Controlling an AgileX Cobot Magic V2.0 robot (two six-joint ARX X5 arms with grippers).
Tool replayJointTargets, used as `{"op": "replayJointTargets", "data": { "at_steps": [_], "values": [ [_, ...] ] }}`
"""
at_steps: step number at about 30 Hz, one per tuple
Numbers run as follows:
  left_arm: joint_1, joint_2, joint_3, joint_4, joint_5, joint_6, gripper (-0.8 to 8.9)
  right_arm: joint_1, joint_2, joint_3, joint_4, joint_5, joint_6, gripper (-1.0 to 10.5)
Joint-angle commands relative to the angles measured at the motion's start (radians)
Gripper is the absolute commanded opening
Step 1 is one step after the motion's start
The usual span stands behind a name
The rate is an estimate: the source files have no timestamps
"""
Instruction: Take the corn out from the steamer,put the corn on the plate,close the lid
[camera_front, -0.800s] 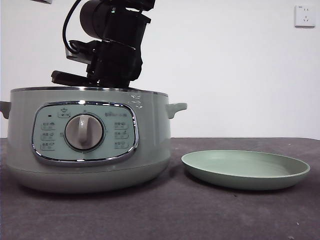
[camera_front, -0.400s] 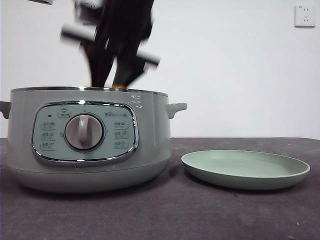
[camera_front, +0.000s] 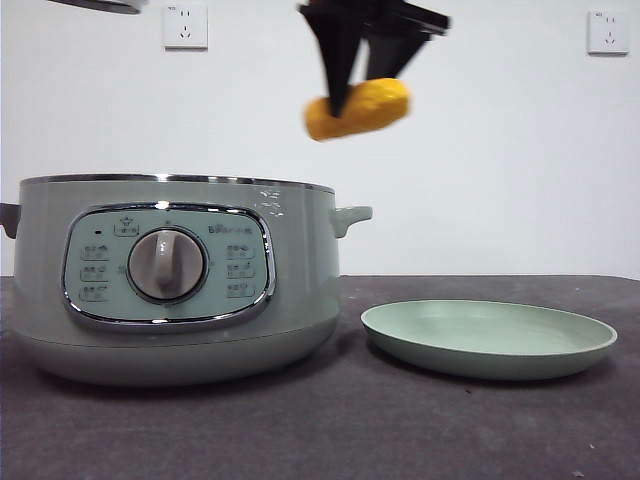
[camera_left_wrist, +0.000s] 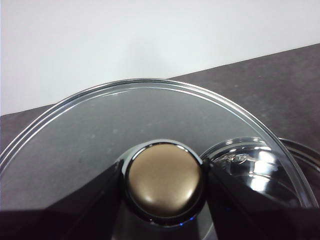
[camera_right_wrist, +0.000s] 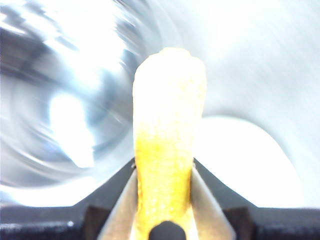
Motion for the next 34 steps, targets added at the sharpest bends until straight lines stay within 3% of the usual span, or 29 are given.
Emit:
{"op": "replayJointTargets", "data": {
  "at_steps": [1,9,13,22,26,34],
  "values": [
    [-0.002,0.002,0.016,0.062,-0.006,0.001,-0.09,-0.005,-0.001,-0.014,-0.05,0.038,0.05,-0.1],
    [-0.002,0.022,0.016,0.076,0.043,-0.006,-0.09,-0.006,-0.007,-0.139,-0.045,0.154,0.091,-0.1],
    [-0.002,0.022,0.016,0.076,0.043,-0.006,-0.09,-0.017,-0.028,-0.259,0.04,0.162,0.098,-0.1],
    [-0.002,0.022,0.016,0.08,0.043,-0.006,-0.09,-0.104,-0.083,-0.612,0.353,0.143,0.099,-0.1],
    [-0.002,0.022,0.016,0.081,0.043,-0.006,-0.09,-0.159,-0.083,-0.738,0.499,0.071,0.098,-0.1],
    [-0.002,0.039,0.016,0.089,0.047,-0.007,-0.09,-0.195,-0.083,-0.8,0.577,0.035,0.085,0.1]
  ]
}}
